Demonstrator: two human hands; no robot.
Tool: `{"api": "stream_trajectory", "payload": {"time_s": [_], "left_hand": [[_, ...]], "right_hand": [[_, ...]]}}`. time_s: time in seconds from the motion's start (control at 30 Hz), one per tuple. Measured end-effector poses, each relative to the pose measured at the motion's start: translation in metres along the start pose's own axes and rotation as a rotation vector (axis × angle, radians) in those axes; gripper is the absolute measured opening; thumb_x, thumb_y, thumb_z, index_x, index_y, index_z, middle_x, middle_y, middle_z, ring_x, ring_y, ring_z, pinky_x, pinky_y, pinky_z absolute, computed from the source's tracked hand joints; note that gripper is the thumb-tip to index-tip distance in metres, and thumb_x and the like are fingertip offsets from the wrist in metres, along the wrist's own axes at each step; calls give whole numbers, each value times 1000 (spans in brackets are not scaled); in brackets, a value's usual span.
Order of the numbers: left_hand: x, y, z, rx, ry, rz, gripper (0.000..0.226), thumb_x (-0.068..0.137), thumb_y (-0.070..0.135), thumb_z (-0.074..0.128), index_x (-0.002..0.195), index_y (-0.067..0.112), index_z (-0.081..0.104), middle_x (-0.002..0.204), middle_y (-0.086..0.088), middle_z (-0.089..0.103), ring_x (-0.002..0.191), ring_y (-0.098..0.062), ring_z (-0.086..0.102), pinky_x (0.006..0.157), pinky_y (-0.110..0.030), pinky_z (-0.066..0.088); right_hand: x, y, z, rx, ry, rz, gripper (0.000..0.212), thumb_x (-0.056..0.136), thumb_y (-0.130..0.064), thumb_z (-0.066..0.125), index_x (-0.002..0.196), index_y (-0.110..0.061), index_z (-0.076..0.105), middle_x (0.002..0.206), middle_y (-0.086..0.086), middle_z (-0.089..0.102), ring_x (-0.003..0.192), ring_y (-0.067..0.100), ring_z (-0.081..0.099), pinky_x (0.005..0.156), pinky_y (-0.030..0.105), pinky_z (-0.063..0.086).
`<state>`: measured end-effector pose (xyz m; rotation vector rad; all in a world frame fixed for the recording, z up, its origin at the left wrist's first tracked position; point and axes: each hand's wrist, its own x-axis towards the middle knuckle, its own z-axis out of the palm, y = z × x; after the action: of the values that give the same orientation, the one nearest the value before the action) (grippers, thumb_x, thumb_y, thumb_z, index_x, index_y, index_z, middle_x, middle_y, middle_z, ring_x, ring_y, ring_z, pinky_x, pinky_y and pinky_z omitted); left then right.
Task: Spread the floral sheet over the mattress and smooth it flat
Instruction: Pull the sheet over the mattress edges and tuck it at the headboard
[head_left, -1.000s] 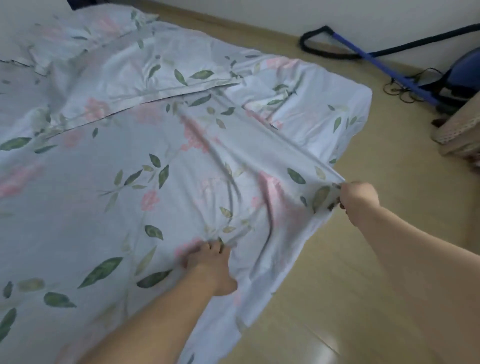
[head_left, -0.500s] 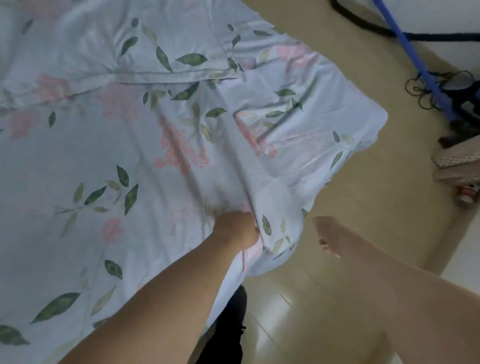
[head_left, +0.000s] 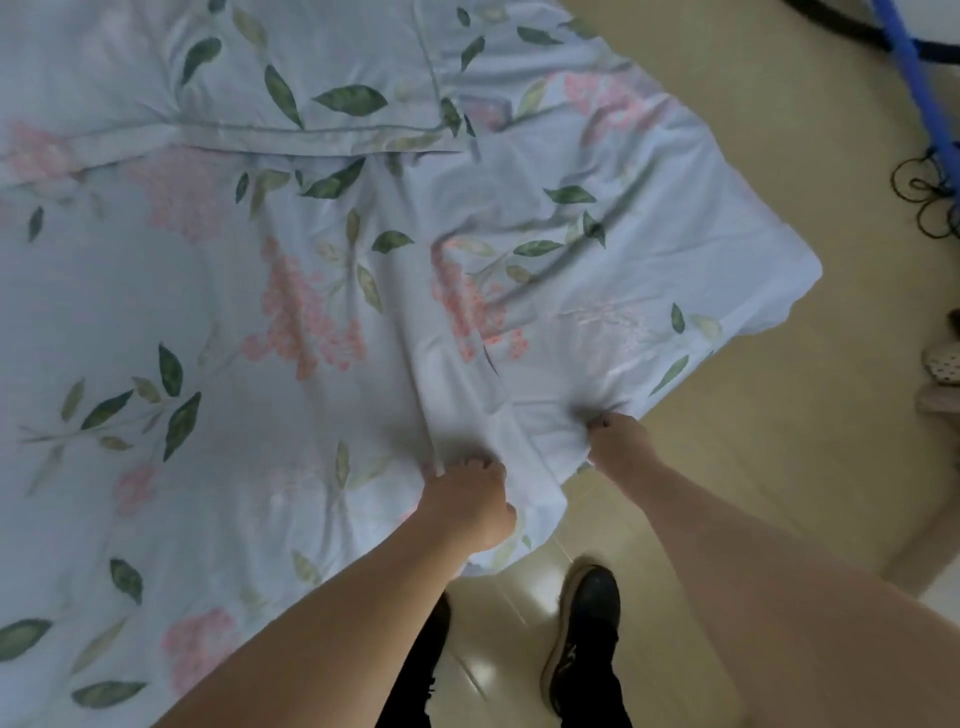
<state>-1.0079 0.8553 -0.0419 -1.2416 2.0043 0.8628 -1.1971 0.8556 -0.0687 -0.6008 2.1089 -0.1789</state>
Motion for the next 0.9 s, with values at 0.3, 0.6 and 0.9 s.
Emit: {"api": "stream_trajectory", "payload": {"time_s": [0.3,0.6,0.9], "left_hand": [[-7,54,-61,-142,-198,-102,34,94,28,39,123,11,47,123,-9,54,109,-27,53,87,-38,41],[-18,37,-167,-358,31,-100,29,97,25,35,117,9,50,112,-7,55,97,-24,54,78,-35,43],[50,-77,-235,-1564,221,-423,15,97,27,48,101,14,54,103,-6,56,88,-23,55,77,-34,45]], "right_hand": [[6,-8,-182,-335,168,124,33,97,-9,40,124,3,54,128,21,56,118,35,55,90,38,45],[-30,-134,-140,-368,47,-252,52,88,-14,41,139,-9,32,138,12,37,126,33,40,102,42,35],[1,-257,-76,-311,-156,-477,54,93,-16,38,146,-21,26,151,5,27,124,28,44,92,35,38]]}}
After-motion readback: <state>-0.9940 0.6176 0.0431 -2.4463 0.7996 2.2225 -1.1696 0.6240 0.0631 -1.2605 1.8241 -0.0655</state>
